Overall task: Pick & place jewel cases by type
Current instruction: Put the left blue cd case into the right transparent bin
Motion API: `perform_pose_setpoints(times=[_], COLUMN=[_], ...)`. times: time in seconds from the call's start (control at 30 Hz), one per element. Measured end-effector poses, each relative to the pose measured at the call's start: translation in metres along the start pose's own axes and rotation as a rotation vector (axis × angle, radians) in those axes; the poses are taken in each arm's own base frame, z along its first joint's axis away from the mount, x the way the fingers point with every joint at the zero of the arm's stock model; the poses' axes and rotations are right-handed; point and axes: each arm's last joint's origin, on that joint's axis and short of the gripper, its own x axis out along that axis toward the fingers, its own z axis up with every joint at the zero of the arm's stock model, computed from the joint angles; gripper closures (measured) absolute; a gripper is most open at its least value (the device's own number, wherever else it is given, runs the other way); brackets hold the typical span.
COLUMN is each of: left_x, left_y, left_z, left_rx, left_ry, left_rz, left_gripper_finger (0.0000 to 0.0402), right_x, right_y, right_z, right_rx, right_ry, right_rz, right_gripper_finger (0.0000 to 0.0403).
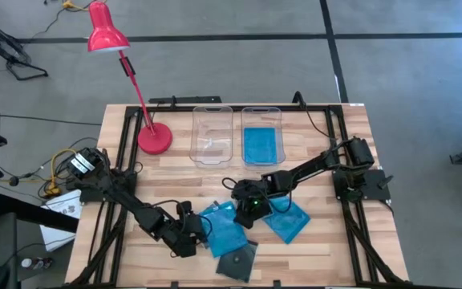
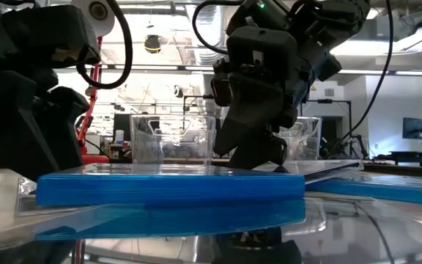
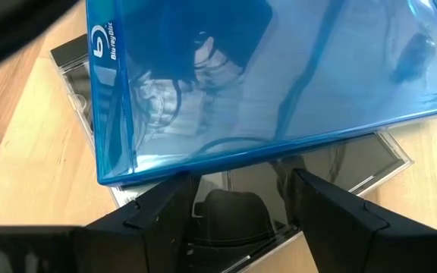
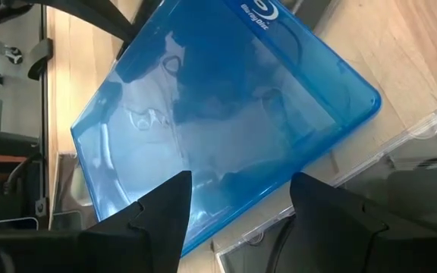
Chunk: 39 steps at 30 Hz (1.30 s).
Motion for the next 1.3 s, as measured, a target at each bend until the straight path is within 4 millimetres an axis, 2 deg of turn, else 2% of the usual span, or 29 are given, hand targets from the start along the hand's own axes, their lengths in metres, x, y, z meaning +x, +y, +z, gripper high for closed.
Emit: perform_pose_setpoints(times=[0.33, 0.73, 1.3], left_x=[0.000, 0.000, 0.001], left_y=[0.000, 0.003, 0.007], left_z=[0.000, 0.000, 0.002], left_rx=[-0.004, -0.015, -0.037], left_ry=[-0.007, -0.026, -0.058], left_rz=[0.011, 0.058, 0.112], left_gripper_finger=[0.0175, 0.0175, 0.0175], right_x=[-0.007, -0.038, -0.044], right_y=[0.009, 0.029, 0.037], right_z=[0.002, 0.015, 0.026], right_rx=[-0.070, -0.156, -0.220], right_ry=[-0.031, -0.134, -0.253], right_rz=[0.030, 0.055, 0.098], right_gripper_finger=[0.0182, 0.0182, 0.0182])
